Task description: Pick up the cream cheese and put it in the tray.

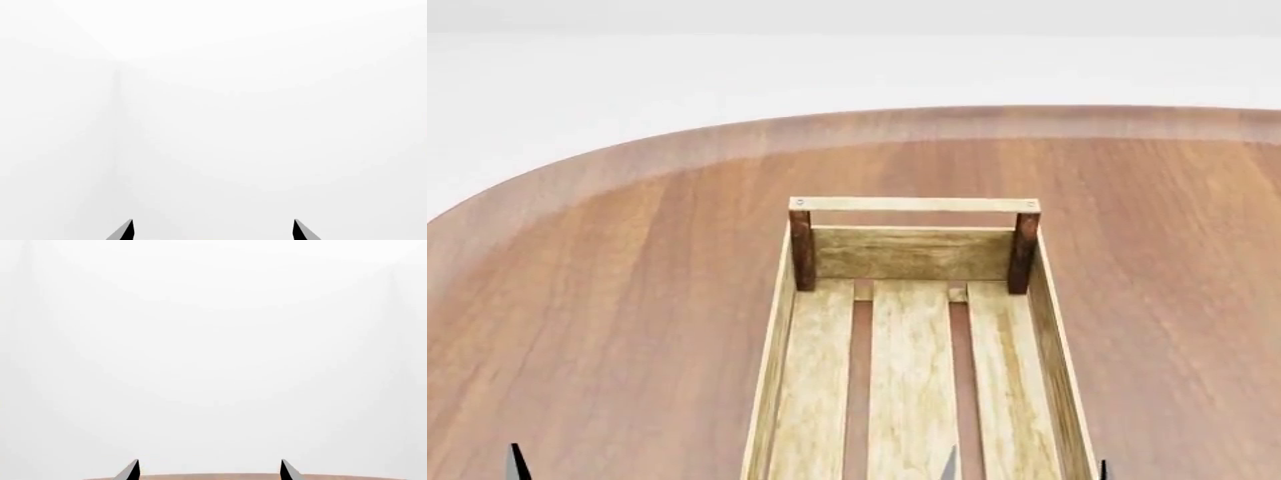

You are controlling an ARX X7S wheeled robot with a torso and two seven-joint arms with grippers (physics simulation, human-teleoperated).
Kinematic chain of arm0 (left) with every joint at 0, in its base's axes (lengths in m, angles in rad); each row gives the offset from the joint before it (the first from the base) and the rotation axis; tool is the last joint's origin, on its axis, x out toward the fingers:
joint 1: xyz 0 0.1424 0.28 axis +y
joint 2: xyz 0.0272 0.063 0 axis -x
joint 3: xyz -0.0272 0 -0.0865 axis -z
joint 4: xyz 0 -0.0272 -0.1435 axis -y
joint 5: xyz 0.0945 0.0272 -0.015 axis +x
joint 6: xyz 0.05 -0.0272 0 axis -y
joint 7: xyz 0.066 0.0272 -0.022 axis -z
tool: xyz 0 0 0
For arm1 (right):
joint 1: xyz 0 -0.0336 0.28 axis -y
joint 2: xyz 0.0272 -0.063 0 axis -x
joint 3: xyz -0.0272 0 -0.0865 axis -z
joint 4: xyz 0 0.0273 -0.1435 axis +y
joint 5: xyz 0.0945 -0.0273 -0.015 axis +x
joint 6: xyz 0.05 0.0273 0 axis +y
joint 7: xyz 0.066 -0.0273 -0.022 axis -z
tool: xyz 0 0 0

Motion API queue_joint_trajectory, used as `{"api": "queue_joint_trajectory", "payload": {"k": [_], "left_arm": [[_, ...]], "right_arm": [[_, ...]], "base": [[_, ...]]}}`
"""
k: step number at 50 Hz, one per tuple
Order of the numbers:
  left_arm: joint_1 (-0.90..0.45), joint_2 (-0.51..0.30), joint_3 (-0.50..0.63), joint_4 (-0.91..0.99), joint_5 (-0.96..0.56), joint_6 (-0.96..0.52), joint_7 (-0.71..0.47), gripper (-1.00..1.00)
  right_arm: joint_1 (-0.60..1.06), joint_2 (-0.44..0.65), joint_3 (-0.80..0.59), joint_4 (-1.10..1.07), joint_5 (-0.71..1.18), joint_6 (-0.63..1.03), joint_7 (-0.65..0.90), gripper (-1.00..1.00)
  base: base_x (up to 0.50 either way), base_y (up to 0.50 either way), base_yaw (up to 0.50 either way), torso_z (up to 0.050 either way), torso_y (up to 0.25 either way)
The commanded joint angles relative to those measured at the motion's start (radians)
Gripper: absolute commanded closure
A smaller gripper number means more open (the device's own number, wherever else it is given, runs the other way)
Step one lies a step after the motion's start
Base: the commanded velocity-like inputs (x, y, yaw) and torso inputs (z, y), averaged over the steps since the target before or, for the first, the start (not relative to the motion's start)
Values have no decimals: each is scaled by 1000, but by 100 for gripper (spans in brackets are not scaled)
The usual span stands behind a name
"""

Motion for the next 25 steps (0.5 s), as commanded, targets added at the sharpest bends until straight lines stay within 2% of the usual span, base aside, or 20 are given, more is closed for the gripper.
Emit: {"api": "queue_joint_trajectory", "payload": {"k": [1, 25], "left_arm": [[-1, -5, 4, -2, -2, 2, -7, -100], [-4, -14, 13, 1, -6, -4, -16, -100]], "right_arm": [[1, 0, 3, 2, -6, 1, 16, -100], [6, -1, 80, -31, -33, 72, 104, -100]], "base": [[0, 0, 0, 0, 0], [0, 0, 0, 0, 0]]}}
